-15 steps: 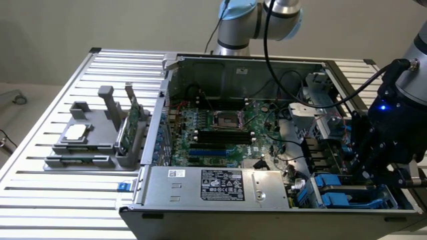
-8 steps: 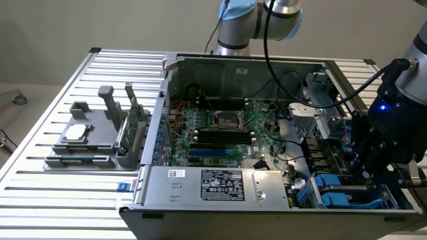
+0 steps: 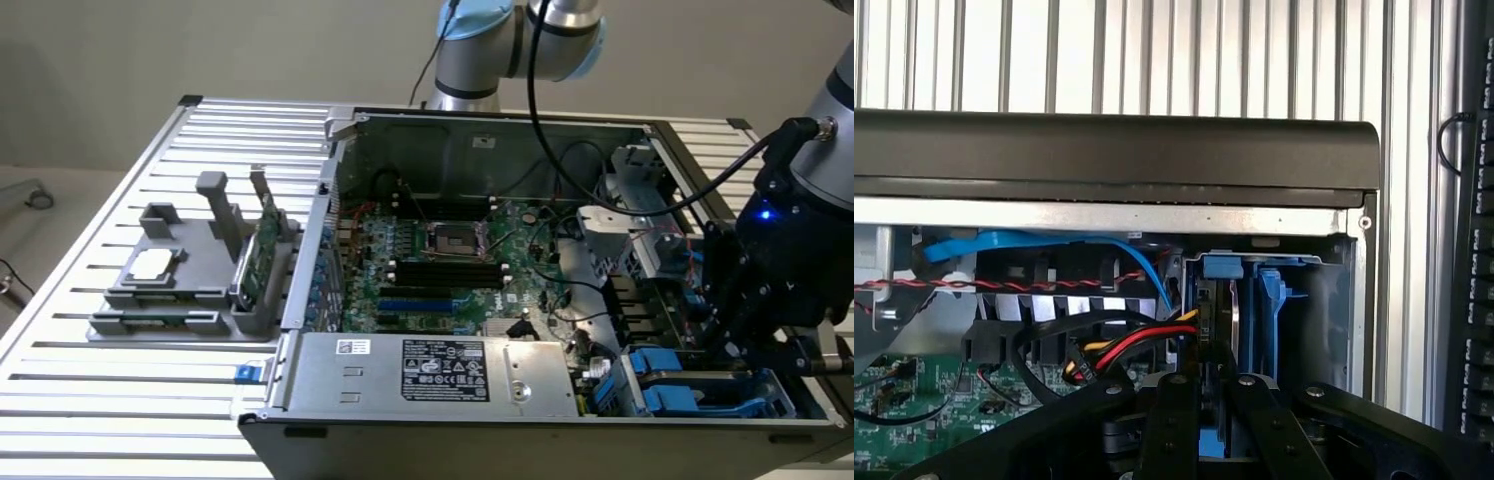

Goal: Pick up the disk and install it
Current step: 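Insert the first disk wire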

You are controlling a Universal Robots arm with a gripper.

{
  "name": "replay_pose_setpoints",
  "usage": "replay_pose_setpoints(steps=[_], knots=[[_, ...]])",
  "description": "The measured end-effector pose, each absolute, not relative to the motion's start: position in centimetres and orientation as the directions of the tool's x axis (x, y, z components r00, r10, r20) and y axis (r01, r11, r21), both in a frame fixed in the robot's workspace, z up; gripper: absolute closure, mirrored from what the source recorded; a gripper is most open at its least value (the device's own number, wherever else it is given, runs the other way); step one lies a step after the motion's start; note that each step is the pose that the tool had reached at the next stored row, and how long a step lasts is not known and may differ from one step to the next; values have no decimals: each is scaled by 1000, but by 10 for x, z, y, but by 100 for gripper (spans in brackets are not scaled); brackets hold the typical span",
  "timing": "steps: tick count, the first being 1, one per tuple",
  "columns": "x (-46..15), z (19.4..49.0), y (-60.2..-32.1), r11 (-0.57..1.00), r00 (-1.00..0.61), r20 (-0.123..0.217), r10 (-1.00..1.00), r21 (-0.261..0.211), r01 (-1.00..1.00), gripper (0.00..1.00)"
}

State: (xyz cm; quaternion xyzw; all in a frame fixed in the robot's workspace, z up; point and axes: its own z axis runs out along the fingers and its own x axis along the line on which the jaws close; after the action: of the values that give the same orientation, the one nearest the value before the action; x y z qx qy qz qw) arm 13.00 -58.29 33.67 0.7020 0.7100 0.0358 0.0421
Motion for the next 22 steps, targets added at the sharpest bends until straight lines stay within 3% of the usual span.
replay_pose_setpoints(steps=[22], knots=[[130,332,-583,12,-11,-9,1000,119,993,83]])
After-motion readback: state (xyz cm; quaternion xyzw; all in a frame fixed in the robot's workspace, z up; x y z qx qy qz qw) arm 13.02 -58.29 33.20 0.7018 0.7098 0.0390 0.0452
